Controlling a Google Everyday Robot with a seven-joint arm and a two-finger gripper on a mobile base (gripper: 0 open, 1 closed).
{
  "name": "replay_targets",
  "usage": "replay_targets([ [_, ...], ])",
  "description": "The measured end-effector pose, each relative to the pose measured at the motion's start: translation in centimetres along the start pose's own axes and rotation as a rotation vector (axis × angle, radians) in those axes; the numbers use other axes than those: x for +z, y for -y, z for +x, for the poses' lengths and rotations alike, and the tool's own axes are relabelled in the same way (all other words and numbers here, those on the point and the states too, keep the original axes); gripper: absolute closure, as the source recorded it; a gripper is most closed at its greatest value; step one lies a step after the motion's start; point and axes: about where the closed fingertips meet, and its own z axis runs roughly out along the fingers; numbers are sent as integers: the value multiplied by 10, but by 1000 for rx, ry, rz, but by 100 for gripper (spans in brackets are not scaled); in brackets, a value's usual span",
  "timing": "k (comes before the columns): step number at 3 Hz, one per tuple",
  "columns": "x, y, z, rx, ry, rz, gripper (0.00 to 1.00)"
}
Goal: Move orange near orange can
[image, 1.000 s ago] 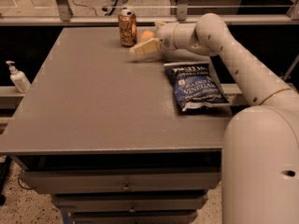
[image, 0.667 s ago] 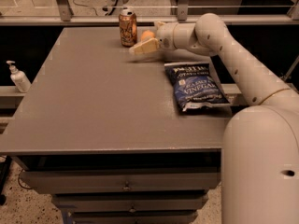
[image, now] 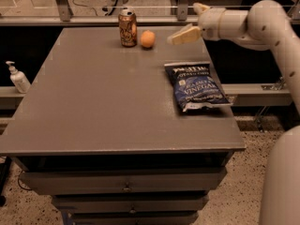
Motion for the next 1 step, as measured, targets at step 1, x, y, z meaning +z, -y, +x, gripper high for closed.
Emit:
replay_targets([
  [1, -78, 29, -20, -36, -5, 120, 0],
])
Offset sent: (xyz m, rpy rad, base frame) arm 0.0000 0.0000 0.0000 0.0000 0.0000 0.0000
